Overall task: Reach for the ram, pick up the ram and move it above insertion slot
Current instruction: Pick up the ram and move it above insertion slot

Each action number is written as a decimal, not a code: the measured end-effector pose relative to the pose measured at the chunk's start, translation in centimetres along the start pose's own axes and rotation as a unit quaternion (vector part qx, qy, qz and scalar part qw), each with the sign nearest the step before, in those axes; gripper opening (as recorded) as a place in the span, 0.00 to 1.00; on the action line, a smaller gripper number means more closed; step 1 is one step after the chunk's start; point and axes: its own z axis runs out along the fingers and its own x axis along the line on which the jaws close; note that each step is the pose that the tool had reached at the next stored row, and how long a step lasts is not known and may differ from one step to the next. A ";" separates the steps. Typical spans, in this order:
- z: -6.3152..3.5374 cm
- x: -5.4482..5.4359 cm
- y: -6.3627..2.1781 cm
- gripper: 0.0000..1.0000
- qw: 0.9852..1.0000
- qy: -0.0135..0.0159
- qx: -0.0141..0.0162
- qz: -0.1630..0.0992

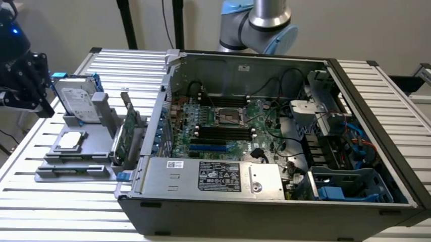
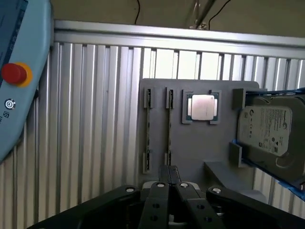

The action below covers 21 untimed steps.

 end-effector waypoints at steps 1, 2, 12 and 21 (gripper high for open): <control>0.02 0.0 0.03 0.11 1.000 0.000 0.000 -0.006; 0.01 0.0 0.05 0.11 1.000 0.000 0.000 -0.009; 0.03 0.3 0.17 0.24 1.000 0.000 0.001 -0.012; 1.24 1.2 0.28 0.42 1.000 -0.001 0.001 -0.012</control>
